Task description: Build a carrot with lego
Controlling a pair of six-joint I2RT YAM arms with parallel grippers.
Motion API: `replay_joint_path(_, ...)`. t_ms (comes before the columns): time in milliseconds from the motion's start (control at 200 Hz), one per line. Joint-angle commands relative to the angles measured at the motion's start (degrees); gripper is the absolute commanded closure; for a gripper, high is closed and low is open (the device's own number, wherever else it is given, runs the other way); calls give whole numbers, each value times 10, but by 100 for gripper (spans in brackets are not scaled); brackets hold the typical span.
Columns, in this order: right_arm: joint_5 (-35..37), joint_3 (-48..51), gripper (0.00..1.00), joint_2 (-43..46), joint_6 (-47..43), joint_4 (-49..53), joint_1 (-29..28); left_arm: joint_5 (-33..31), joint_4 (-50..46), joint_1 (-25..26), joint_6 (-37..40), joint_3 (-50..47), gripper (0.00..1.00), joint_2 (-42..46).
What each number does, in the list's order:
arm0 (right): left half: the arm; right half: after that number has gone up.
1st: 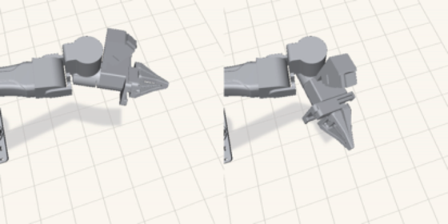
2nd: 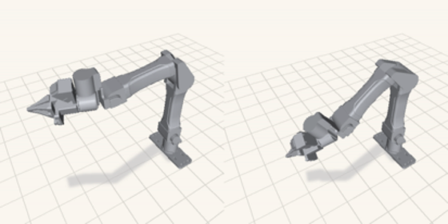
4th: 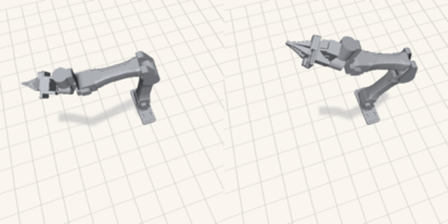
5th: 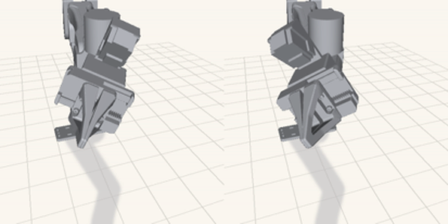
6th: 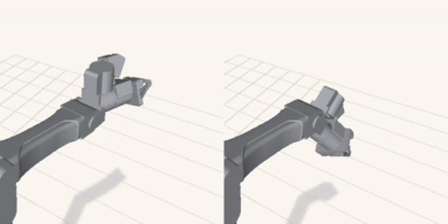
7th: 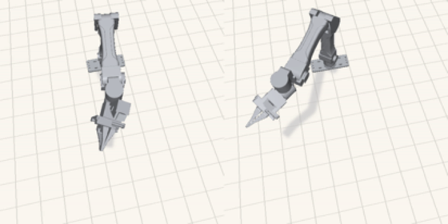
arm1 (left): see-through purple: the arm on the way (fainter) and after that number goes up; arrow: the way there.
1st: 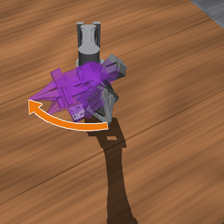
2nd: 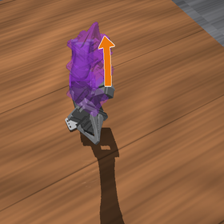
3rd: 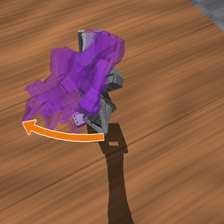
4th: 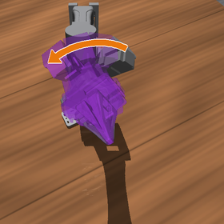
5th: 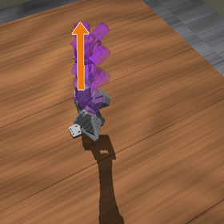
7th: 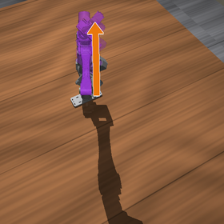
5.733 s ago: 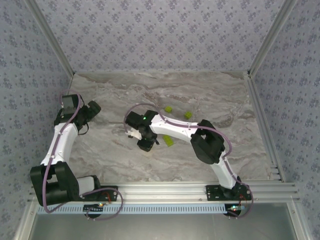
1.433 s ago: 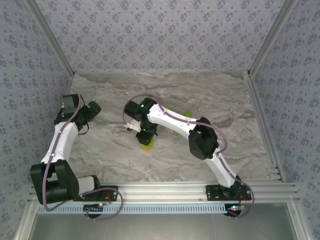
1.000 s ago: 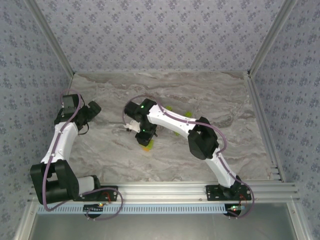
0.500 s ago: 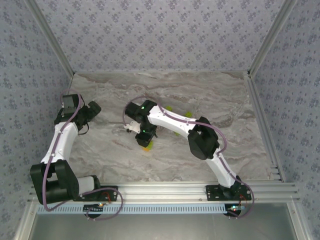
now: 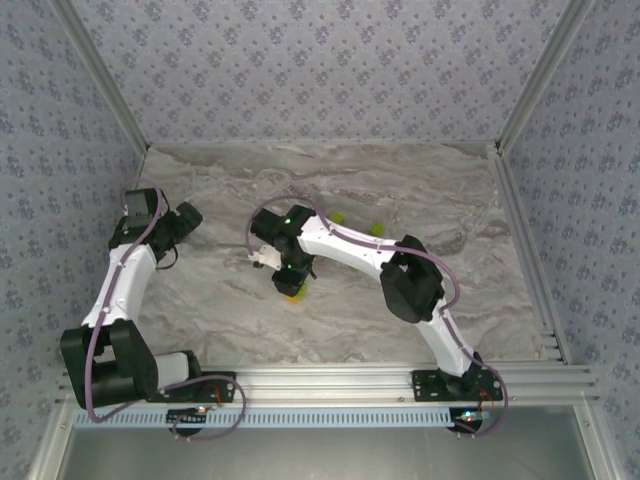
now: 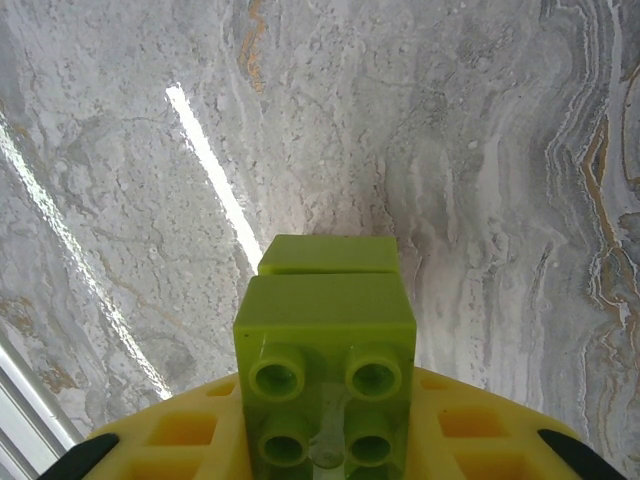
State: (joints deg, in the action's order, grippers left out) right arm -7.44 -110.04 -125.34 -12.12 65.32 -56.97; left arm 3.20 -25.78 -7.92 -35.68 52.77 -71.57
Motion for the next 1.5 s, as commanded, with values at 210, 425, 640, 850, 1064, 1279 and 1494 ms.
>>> replay_joint_path(210,26,44,67,-69,6,39,-22,0,-9,-3,-1,18,5,2)
replay_joint_path(425,22,54,68,-87,16,37,-31,-1,-9,-4,0,18,5,2)
replay_joint_path(640,35,66,69,-118,17,50,-40,-1,-8,-3,-1,16,5,2)
replay_joint_path(850,31,92,69,-127,20,38,-42,-2,-7,-4,0,16,5,2)
replay_joint_path(1064,29,110,69,-129,22,23,-39,-1,-5,-4,-1,14,5,0)
replay_joint_path(1279,31,46,69,-78,26,37,-7,-2,-7,-4,-1,15,5,0)
replay_joint_path(1494,74,-77,69,-51,80,68,33,-2,-9,-4,0,16,5,4)
